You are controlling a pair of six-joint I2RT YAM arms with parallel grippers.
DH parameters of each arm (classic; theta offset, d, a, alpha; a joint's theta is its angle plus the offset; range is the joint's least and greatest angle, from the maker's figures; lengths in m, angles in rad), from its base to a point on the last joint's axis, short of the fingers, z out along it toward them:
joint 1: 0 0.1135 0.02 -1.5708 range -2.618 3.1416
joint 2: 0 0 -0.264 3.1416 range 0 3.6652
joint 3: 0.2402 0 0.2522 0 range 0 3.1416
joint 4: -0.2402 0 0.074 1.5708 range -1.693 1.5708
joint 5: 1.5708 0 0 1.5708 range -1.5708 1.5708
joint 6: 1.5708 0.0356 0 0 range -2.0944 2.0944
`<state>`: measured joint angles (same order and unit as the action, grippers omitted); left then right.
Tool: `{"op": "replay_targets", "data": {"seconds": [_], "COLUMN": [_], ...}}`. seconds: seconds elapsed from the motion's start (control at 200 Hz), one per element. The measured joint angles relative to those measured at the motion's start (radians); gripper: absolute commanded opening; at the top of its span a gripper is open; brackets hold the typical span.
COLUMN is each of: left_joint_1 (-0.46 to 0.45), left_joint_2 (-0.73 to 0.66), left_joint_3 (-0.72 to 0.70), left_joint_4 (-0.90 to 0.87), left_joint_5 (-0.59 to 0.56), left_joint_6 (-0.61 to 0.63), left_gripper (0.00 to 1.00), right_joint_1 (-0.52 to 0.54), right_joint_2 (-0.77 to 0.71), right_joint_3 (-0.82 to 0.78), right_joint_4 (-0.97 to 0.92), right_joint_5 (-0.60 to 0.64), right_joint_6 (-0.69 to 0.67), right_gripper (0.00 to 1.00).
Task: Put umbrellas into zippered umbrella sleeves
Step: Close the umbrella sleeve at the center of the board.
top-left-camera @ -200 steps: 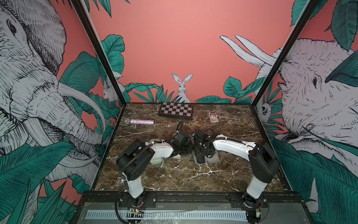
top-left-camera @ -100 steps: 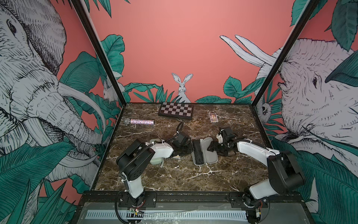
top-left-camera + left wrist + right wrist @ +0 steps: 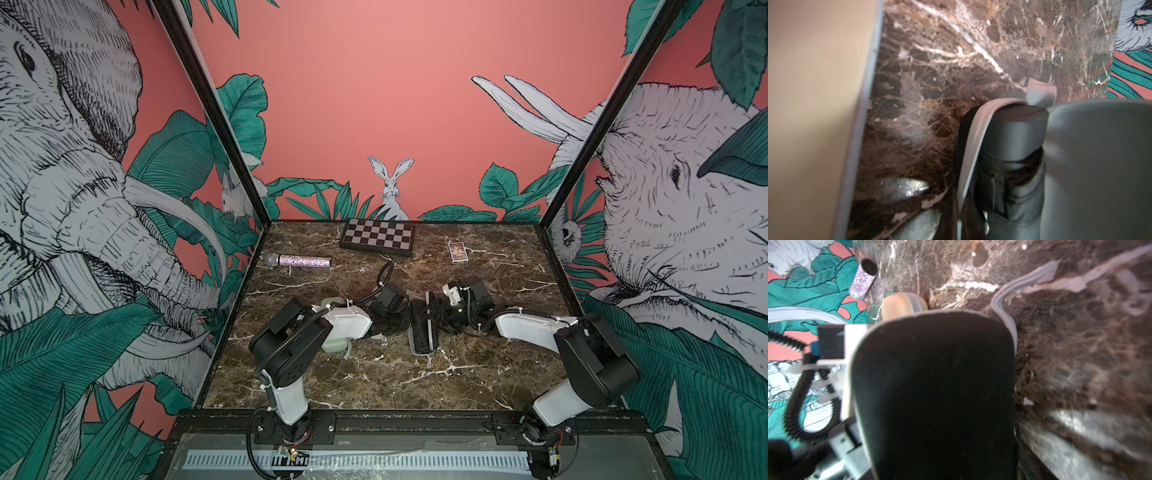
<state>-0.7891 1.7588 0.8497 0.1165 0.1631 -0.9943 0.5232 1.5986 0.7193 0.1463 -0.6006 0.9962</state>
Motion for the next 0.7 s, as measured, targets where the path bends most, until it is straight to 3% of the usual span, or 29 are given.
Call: {"op": "replay_targets", "data": {"seconds": [0.175, 0.48, 0.7], "left_joint_1": [0.018, 0.018, 0.018], "left_joint_2": [-0.038, -0.041, -0.041], "left_joint_3": [-0.042, -0.041, -0.041], "left_joint_4": [0.038, 0.059, 0.05], "left_joint_5": [0.019, 0.091, 0.086], "left_joint_6": [0.005, 0.026, 0.03], "left_gripper": [0.1, 0.09, 0.09], "right_joint_1": [0.024, 0.045, 0.055], "right_joint_2": [0.002, -0.163, -0.078], "right_joint_3": [0.018, 0.148, 0.134], "right_joint_4": [-0.028, -0.321, -0.323], "right_joint_5": [0.048, 0.101, 0.111], "right_joint_6": [-0.032, -0.137, -0.141], "right_gripper": [0.72, 0.77, 0.85]}}
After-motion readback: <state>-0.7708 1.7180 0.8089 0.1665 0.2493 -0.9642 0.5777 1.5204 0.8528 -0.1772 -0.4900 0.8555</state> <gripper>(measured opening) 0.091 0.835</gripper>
